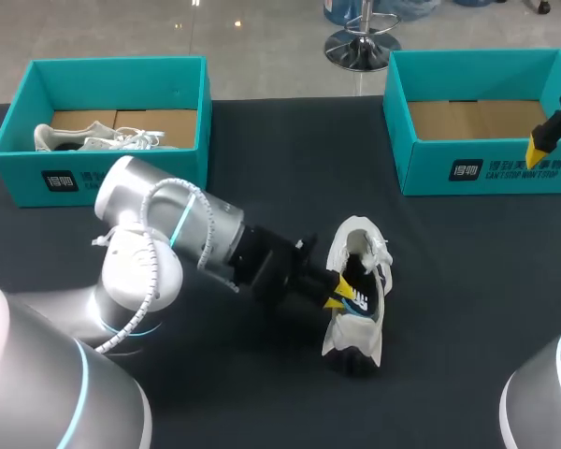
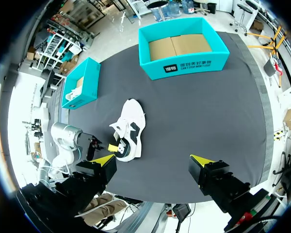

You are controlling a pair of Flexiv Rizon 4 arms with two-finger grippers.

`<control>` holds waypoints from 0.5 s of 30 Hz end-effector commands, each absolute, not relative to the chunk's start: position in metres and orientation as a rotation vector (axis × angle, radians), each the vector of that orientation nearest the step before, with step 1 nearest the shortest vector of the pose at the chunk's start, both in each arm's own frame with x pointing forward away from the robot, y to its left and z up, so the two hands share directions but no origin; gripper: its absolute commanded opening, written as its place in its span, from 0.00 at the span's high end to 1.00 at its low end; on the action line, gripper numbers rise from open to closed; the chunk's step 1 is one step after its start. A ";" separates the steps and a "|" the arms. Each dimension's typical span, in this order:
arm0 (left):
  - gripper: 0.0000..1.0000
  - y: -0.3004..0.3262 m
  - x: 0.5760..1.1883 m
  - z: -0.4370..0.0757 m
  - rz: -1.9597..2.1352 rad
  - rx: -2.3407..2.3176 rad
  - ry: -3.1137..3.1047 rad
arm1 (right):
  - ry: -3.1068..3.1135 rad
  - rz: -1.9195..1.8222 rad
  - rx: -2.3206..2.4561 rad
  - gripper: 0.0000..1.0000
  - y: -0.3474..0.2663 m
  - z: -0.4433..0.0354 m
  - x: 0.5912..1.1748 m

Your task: Take the shoe out of the shoebox, open the shoe tongue, remove and reinsert the insole, then place the shoe into the shoebox

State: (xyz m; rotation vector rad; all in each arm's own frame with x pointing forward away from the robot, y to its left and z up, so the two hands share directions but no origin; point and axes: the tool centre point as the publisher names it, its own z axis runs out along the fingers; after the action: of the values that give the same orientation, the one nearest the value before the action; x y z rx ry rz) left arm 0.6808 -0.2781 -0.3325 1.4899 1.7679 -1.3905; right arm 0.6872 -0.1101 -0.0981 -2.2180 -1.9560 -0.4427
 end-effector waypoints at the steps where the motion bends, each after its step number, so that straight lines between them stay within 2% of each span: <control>1: 1.00 -0.280 0.682 -0.332 -1.387 1.500 1.767 | -1.956 -0.432 -2.217 0.00 -0.109 -0.097 0.691; 15: 1.00 -0.285 0.709 -0.346 -1.313 1.495 1.798 | -1.956 -0.432 -2.217 0.00 -0.109 -0.097 0.691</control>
State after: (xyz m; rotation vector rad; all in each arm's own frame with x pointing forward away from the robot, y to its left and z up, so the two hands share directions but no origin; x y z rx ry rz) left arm 0.7054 -0.2794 -0.3426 1.4933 1.7939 -1.3172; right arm 0.6872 -0.1101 -0.0981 -2.2180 -1.9561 -0.4427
